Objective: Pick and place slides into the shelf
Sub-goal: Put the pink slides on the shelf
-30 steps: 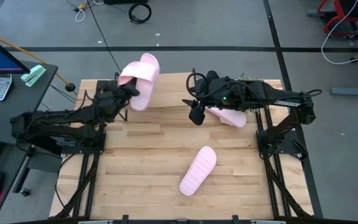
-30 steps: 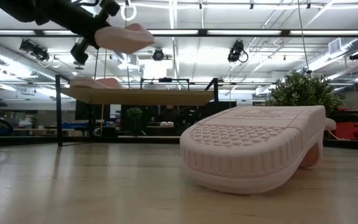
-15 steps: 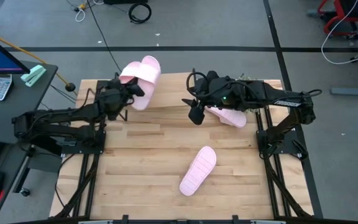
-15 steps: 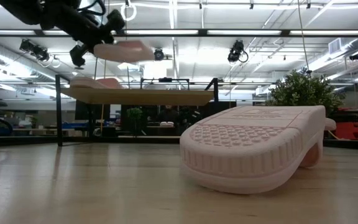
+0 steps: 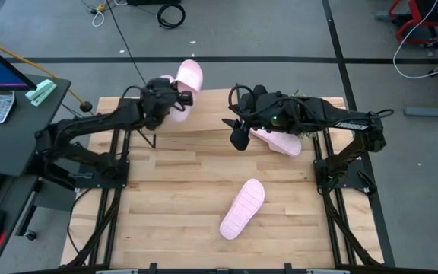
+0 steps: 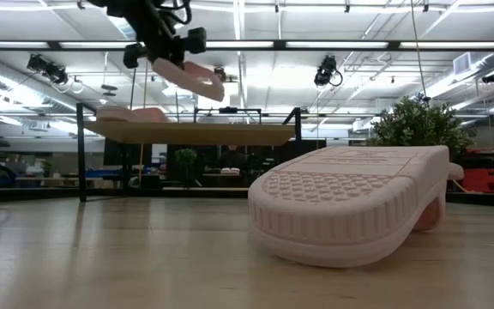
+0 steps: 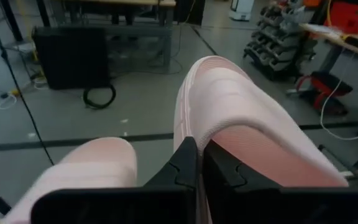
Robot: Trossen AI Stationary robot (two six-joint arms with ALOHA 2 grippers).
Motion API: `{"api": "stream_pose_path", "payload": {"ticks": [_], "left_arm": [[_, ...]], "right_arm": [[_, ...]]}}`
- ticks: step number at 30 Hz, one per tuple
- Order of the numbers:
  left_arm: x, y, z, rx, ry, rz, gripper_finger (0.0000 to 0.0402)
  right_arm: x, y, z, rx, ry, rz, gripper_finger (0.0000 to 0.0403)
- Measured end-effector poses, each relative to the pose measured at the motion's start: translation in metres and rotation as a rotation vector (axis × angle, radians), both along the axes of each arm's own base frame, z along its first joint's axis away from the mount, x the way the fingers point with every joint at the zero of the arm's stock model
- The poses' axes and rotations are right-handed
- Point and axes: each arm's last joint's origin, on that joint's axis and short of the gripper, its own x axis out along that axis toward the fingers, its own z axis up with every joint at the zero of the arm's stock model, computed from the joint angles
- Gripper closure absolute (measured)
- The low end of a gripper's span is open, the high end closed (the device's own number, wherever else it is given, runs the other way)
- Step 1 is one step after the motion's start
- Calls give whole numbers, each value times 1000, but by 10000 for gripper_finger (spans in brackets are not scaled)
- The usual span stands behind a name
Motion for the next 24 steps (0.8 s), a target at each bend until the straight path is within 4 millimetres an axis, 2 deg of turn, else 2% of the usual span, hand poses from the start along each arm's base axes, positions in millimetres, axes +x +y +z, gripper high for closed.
{"api": "stream_pose_path", "payload": {"ticks": [3, 6, 12, 19, 24], "left_arm": [[11, 5, -3, -22, -12, -1, 389], [18, 8, -19, -75, 10, 15, 383], [18, 11, -43, -165, 53, 94, 386], [15, 18, -43, -138, 95, 126, 378], [11, 22, -44, -138, 142, 139, 387]], "right_arm": [[0, -1, 0, 0, 0, -4, 186], [0, -1, 0, 0, 0, -4, 187], [0, -1, 0, 11, -4, -10, 188], [0, -1, 0, 12, -4, -11, 188], [0, -1, 0, 13, -4, -11, 188]]}}
